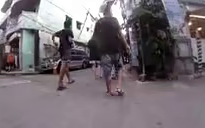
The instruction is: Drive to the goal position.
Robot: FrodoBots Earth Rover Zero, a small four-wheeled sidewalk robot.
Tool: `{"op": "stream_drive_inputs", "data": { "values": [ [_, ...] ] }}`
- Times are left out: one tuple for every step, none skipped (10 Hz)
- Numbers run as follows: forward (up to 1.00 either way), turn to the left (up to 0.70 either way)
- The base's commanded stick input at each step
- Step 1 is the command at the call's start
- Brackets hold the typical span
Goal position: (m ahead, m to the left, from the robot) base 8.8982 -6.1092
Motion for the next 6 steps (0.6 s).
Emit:
{"op": "stream_drive_inputs", "data": {
  "values": [
    [1.00, 0.00],
    [1.00, 0.00],
    [1.00, 0.16],
    [1.00, 0.00],
    [1.00, 0.00],
    [1.00, 0.00]
  ]
}}
